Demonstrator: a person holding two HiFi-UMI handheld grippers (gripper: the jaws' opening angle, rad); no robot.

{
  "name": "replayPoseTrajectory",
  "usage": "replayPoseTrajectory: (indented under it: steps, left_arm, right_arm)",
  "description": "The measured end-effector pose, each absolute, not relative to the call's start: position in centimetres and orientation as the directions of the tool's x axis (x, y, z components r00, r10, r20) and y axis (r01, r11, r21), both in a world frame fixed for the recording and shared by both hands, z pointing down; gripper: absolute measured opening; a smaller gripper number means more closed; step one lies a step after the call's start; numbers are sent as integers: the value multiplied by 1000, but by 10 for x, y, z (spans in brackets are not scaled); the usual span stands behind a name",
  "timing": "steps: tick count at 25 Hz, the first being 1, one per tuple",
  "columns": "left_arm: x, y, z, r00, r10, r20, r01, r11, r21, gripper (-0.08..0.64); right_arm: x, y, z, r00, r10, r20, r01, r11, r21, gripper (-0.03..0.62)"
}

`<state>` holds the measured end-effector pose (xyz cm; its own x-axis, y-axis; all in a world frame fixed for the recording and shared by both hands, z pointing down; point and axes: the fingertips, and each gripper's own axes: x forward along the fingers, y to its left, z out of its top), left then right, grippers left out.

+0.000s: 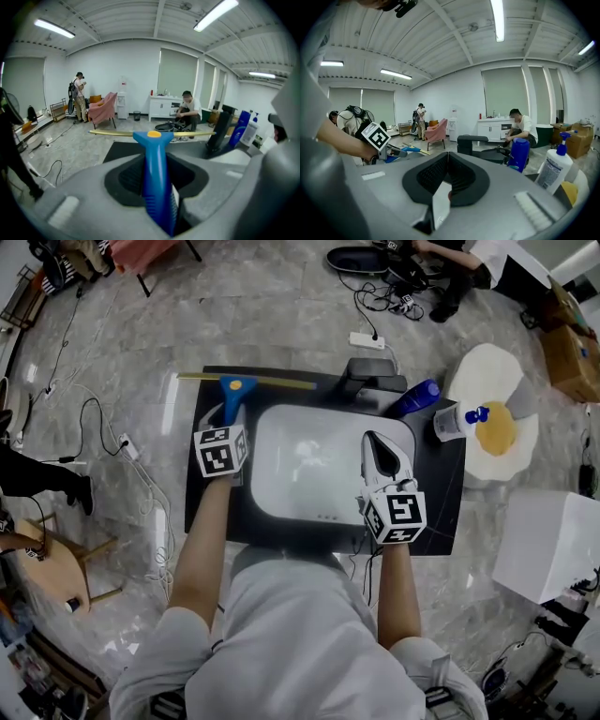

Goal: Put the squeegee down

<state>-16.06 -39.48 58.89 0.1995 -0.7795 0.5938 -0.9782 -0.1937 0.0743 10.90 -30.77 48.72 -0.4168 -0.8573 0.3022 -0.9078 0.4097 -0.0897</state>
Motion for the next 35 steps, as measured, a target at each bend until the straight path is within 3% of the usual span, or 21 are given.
replayPoseTrajectory:
  steps: [19,35]
  left_arm:
    - [-154,-413,664,162,-689,706,-985,-157,72,133]
    - [-152,-408,677,142,-665,733,-985,-166,40,135]
  right_arm:
    - [124,-329,518,-403,-840,364,-912,400,-87,3]
    - [125,-325,523,-408,-829,382,-909,407,-88,3]
